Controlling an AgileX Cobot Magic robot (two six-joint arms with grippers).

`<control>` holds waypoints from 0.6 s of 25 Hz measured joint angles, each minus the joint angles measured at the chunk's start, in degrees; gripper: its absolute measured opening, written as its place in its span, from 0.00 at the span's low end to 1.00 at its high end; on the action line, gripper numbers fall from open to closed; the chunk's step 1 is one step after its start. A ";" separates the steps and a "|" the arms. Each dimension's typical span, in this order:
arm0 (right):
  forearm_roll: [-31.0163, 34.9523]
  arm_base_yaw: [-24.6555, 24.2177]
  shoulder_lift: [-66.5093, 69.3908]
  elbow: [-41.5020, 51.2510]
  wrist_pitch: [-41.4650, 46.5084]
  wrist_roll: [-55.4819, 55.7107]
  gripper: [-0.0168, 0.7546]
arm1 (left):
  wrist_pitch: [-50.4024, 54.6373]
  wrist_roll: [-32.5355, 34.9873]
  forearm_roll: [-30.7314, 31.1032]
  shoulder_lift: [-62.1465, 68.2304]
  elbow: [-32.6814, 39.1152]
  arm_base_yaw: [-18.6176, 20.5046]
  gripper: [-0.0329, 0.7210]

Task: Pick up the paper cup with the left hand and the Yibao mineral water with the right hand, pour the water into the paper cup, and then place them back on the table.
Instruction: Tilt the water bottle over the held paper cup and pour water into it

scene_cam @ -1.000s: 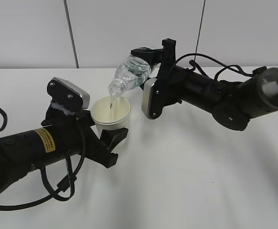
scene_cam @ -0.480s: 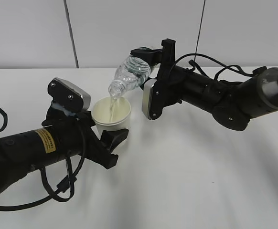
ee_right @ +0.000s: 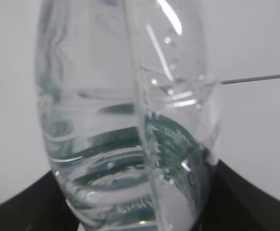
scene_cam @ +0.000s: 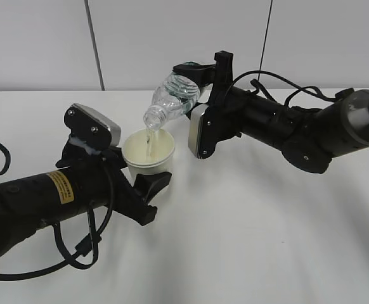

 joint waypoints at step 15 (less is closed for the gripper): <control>0.00 0.00 0.00 0.00 0.00 -0.13 0.62 | 0.00 0.00 0.02 0.00 0.00 0.00 0.63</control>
